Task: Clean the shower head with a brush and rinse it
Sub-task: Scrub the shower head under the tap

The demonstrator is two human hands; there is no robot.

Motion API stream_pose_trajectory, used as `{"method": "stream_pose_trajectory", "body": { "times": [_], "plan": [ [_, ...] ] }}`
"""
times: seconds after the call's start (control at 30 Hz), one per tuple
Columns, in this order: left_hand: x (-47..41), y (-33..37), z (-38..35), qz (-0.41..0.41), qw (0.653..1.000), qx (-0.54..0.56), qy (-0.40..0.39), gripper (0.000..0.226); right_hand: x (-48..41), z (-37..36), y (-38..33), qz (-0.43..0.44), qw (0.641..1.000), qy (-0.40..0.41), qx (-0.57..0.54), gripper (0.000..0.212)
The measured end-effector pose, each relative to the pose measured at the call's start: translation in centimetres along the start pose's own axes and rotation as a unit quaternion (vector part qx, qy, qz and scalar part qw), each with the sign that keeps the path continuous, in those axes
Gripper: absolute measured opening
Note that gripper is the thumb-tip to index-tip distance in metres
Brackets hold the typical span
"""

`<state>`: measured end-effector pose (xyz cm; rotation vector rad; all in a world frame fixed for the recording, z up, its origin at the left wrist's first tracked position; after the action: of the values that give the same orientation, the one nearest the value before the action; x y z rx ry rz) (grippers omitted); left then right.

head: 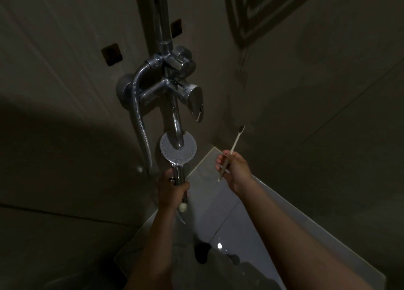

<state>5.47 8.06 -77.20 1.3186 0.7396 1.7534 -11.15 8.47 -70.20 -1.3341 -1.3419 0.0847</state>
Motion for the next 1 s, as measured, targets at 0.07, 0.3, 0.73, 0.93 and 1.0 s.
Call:
{"method": "stream_pose_trajectory", "body": {
  "times": [0.07, 0.3, 0.73, 0.93, 1.0],
  "plan": [
    [-0.2, 0.6, -0.4, 0.003, 1.0, -0.003, -0.011, 0.053, -0.1, 0.1, -0.4, 0.003, 1.0, 0.0, 0.004, 0.021],
    [-1.0, 1.0, -1.6, 0.019, 0.999, 0.002, -0.049, 0.056, -1.3, 0.4, -1.2, 0.007, 1.0, 0.006, 0.012, 0.023],
    [1.2, -2.0, -0.5, 0.06, 0.996, -0.024, -0.067, 0.064, -1.2, 0.0, 0.7, -0.005, 0.998, -0.006, 0.055, 0.02],
    [3.4, -2.9, 0.5, 0.057, 0.997, 0.009, -0.045, 0.059, 0.0, 0.3, 2.2, -0.014, 0.997, -0.017, 0.074, 0.02],
    [3.9, -3.1, 0.8, 0.055, 0.998, 0.021, -0.036, 0.059, 0.3, 0.4, 2.6, -0.015, 0.997, -0.022, 0.078, 0.021]
  ]
}}
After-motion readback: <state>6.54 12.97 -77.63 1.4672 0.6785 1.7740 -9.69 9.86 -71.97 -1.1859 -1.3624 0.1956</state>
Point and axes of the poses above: each hand's wrist, its own x-axis away from the middle knuckle, its own z-axis out of the back of the hand, y = z × x, the point moved 1 cm from there along -x, towards the middle knuckle
